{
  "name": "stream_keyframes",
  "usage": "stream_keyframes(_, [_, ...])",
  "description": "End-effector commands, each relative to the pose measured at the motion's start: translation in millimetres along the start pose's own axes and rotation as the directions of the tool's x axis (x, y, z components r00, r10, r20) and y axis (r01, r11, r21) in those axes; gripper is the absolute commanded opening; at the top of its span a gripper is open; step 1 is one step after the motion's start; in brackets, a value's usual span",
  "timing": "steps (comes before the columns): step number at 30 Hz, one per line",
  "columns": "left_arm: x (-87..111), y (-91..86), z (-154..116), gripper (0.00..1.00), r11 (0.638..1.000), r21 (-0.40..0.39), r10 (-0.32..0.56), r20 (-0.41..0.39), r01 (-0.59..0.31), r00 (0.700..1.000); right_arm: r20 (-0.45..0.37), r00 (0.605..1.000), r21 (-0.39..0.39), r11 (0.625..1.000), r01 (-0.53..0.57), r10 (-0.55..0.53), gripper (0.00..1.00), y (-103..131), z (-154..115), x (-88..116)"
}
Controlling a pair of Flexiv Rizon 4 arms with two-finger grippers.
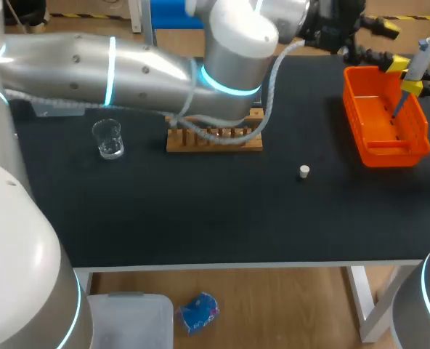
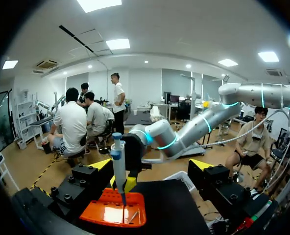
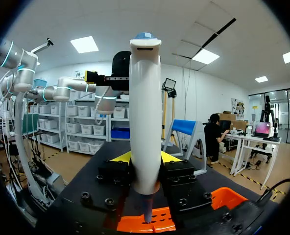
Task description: Invert the test tube, pick up the pipette, mount the tip to pipette, aspirate from beaker and dispense into the tube, eject the tip, return the pipette, and cap with the stopper.
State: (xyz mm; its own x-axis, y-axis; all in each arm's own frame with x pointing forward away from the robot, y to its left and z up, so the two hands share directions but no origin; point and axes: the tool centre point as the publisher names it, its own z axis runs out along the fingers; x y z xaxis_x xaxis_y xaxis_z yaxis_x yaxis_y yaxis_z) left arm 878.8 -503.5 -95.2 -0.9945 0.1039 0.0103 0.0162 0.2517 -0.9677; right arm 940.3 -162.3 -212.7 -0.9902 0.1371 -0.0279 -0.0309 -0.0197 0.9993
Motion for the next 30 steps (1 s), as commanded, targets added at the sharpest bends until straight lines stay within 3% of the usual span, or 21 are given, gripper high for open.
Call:
stream_keyframes(1, [20.9, 6.5, -14, 1.00, 0.999, 0.036, 0.003, 0.044, -0.005, 0.999, -0.001, 1.000, 0.002, 1.000, 0.000, 0.000, 0.00, 1, 0, 0])
stream_keyframes(14, [20.9, 6.5, -14, 1.00, 0.999, 0.036, 0.003, 0.044, -0.005, 0.999, -0.001, 1.000, 0.002, 1.000, 0.000, 0.000, 0.00, 1, 0, 0])
stream_keyframes(22, [29.8, 38.0, -51, 1.00, 0.998, -0.021, 0.067, 0.024, -0.066, 0.998, -0.001, 1.000, 0.002, 1.000, 0.000, 0.000, 0.00, 1, 0, 0])
stream_keyframes(30, [45.2, 60.7, -79, 1.00, 0.985, 0.053, 0.166, 0.007, -0.166, 0.986, -0.001, 1.000, 0.002, 1.000, 0.000, 0.000, 0.00, 1, 0, 0])
